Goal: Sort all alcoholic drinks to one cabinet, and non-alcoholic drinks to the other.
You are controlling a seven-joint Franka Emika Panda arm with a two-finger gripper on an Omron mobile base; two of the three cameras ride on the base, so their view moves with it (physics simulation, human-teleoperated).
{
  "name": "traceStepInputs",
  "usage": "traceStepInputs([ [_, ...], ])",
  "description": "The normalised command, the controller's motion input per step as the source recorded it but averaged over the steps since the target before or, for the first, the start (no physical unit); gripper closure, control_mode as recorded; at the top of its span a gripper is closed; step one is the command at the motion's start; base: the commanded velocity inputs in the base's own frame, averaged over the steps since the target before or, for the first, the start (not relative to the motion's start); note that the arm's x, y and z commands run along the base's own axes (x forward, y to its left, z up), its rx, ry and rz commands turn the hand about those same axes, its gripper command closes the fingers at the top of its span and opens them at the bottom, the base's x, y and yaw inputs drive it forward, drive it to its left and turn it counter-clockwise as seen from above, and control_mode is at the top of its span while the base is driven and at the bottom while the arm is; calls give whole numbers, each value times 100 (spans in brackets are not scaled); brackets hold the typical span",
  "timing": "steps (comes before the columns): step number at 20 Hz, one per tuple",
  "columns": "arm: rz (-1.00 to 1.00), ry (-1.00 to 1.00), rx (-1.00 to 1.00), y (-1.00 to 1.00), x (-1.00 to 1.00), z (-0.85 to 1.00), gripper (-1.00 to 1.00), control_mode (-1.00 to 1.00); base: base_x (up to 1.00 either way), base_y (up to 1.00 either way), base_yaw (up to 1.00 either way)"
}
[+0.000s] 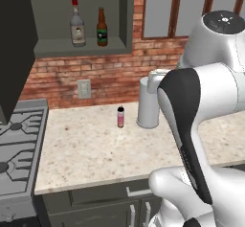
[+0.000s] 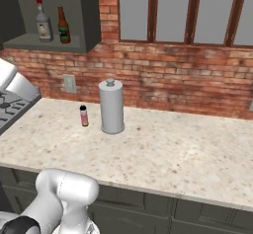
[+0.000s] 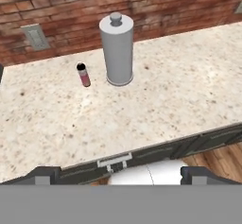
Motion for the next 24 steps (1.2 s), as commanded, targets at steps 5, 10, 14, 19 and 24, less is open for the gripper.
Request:
traceStepInputs([
  [5,0,-12,0,1,50,-21,-100,-100,0,0,0],
  [10,-1,-11,0,25,39,-35,-100,-100,0,0,0],
  [14,-5,-8,0,24,31,-27,-100,-100,0,0,0],
  [19,-9,-4,0,6,37,-26,-100,-100,0,0,0],
  [24,-15,0,-1,20,31,-17,-100,-100,0,0,0],
])
